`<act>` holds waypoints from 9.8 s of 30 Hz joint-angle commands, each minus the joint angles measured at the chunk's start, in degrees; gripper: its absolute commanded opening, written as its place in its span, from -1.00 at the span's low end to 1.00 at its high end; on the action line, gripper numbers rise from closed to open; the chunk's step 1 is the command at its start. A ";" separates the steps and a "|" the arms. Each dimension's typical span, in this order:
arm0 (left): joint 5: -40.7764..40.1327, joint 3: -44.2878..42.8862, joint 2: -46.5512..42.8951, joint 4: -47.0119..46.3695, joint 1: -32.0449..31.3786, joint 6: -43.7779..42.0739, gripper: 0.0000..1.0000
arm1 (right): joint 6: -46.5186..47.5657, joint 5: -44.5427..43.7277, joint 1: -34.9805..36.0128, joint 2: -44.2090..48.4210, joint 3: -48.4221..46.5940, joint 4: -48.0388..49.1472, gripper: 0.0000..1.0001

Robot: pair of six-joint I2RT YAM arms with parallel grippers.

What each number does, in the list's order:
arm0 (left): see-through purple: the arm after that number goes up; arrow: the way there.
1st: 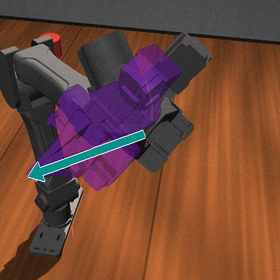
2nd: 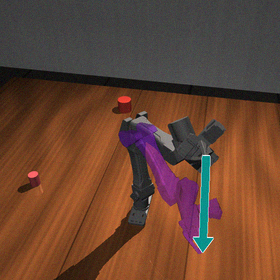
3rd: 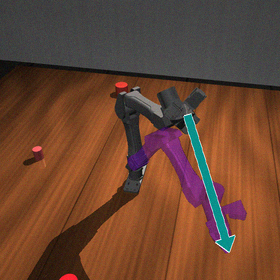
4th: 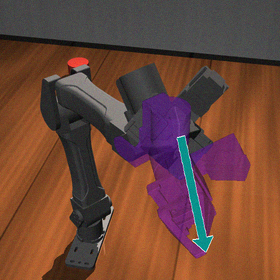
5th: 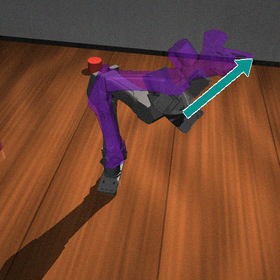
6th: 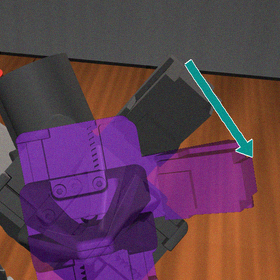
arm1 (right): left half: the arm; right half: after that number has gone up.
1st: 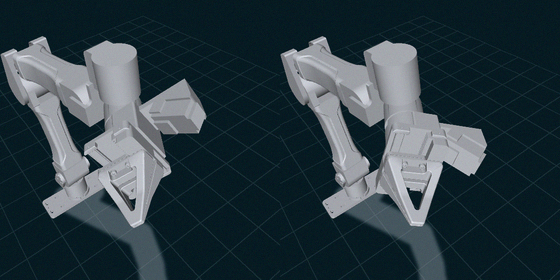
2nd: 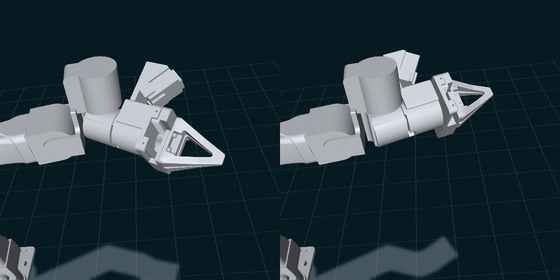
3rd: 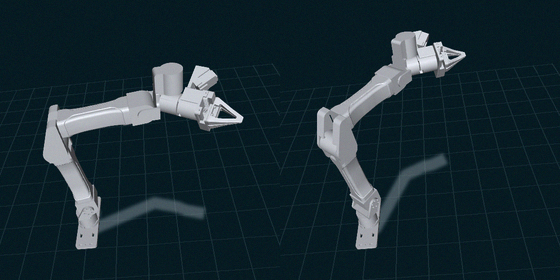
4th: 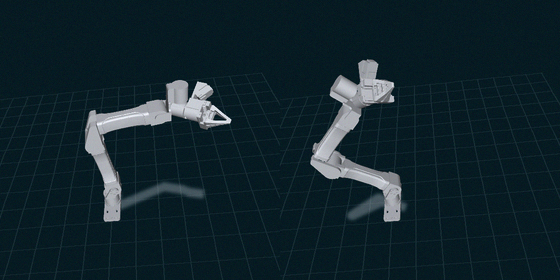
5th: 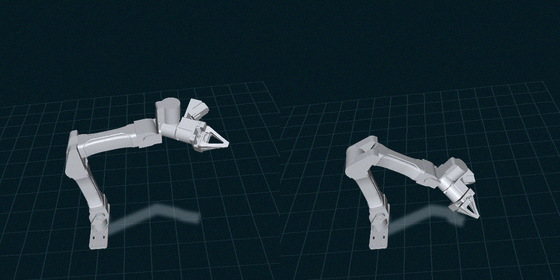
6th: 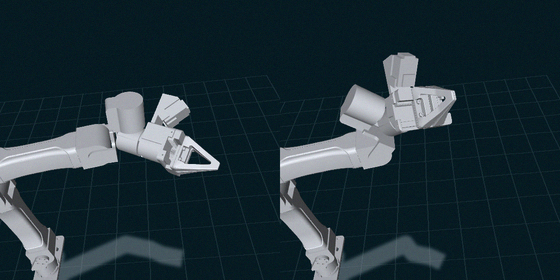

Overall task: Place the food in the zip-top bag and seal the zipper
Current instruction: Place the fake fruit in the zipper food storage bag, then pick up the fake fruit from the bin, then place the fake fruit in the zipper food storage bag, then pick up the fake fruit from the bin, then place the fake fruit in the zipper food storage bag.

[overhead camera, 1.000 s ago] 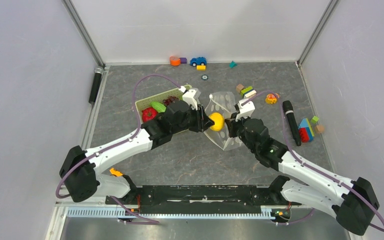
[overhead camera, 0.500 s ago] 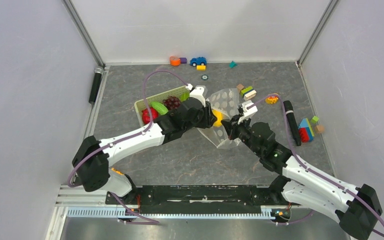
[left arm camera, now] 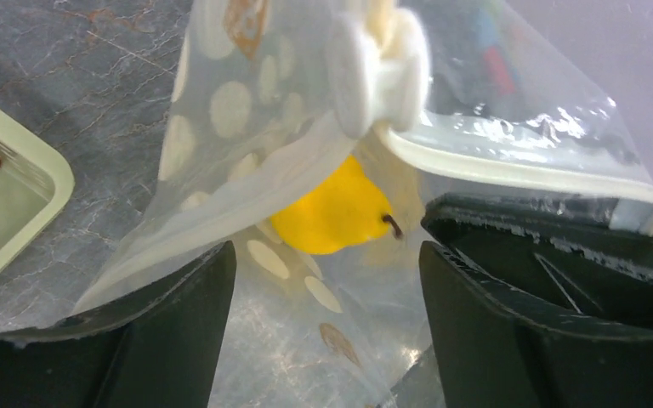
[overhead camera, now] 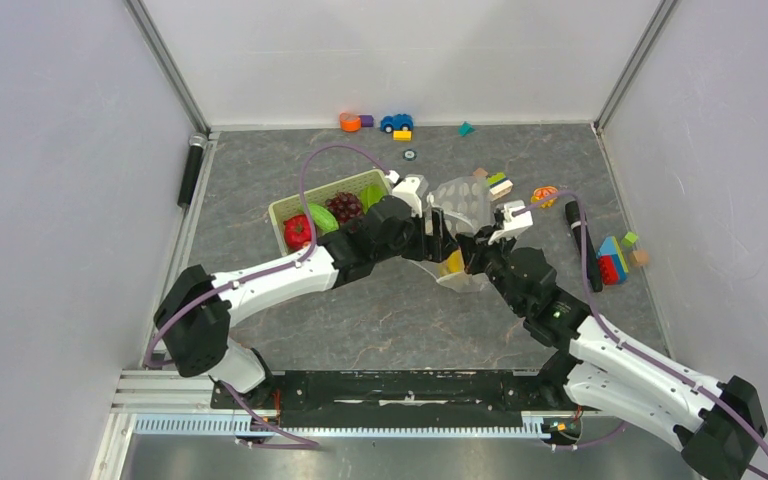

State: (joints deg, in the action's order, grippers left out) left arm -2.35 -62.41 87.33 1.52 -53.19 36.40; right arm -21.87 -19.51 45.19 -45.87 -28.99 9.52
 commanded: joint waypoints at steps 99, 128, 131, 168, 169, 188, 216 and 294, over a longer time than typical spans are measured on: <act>9.62 19.75 -31.01 10.94 28.88 3.81 -0.32 | 0.17 -16.97 -0.01 -13.56 -7.00 -7.59 -0.89; 14.14 7.10 -9.14 -6.70 5.59 -0.49 -0.51 | 3.20 4.13 -0.01 -5.38 -2.54 0.17 -0.87; 13.25 6.07 -7.81 -5.70 5.48 -0.39 -0.37 | 3.22 4.09 0.01 -4.97 -2.40 0.28 -0.87; -28.29 7.24 -22.48 25.06 7.71 3.97 0.99 | 3.95 -5.05 -0.05 -9.18 -3.97 -2.09 -0.81; -28.28 7.69 -23.16 25.26 8.79 4.00 0.99 | 3.97 -5.20 -0.01 -9.39 -4.03 -2.12 -0.81; -6.34 5.81 -10.28 21.45 36.13 -2.40 0.96 | 4.08 -6.21 -0.02 -12.02 -5.38 -3.19 -0.81; -5.42 2.05 5.11 14.04 36.13 9.56 0.52 | 4.40 -10.43 -0.05 -13.50 -5.93 -3.69 -0.80; 15.52 3.33 2.64 -10.37 10.34 2.12 -0.17 | 1.07 1.98 -0.09 -5.62 -2.14 0.37 -0.82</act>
State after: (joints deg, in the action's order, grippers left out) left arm 22.87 -56.29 89.76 -6.52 -42.57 36.64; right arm -19.44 -20.27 45.10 -52.86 -31.86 6.09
